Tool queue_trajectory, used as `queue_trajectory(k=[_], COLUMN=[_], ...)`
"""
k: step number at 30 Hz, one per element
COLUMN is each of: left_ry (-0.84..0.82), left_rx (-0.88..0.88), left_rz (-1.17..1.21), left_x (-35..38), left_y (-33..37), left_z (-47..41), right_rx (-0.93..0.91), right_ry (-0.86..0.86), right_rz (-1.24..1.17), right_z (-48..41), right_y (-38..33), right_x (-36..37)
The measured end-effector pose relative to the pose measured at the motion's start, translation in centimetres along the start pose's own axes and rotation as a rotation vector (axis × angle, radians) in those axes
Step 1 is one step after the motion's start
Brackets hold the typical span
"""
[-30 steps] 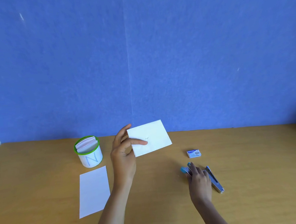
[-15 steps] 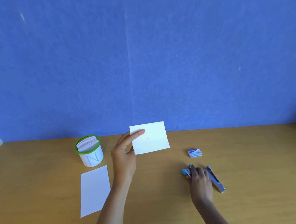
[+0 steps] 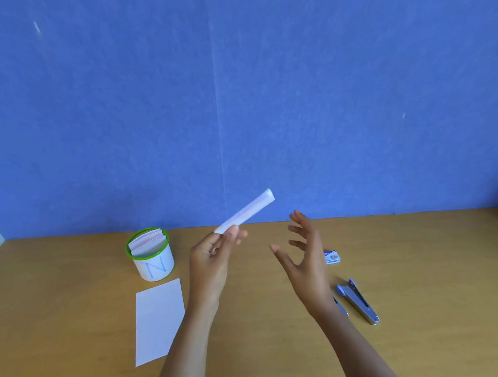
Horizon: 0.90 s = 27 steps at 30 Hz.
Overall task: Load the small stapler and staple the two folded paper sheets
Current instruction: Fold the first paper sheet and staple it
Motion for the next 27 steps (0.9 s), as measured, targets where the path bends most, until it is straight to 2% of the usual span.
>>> queue_trajectory(k=[4,8,13,16,19,23,27], left_ry=[0.058,0.063,0.12,0.193,0.259,0.34,0.299], left_rx=[-0.005,-0.038,-0.131,-0.119,0.039,0.19,0.259], left_rz=[-0.095,-0.145,-0.054,-0.086,-0.363,-0.673,-0.866], left_x=[-0.4,-0.6,-1.2,-2.5,-4.6,-8.2,-11.0], left_y=[-0.3,-1.0,-1.5,-1.6,-1.3,0.3,1.5], left_z=[-0.2,-0.5,-1.3,-2.8,-5.1,-8.6,-11.1], right_rx=[0.145,0.29,0.437,0.448,0.35,0.182,0.099], right_ry=[-0.008,0.037,0.082,0.043,-0.026,-0.299,-0.534], right_rz=[-0.198,-0.269,-0.294,-0.176,0.053,0.395,0.545], right_z=[-0.4,-0.4,-0.5,0.1,1.4,4.4,6.9], right_y=[-1.6,-1.7,-0.3,1.7,4.0,7.6,9.7], right_x=[1.0,2.0,2.8,2.7,1.8,0.4,0.0])
Point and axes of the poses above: each hand's wrist, its own z-axis away from the middle knuckle, its own x-axis out of the palm, y = z × x, the point moved 2 cm from there along -z, towards the middle knuckle, and after that the axes turned 13 degrees about y, right-handed, at the moved point
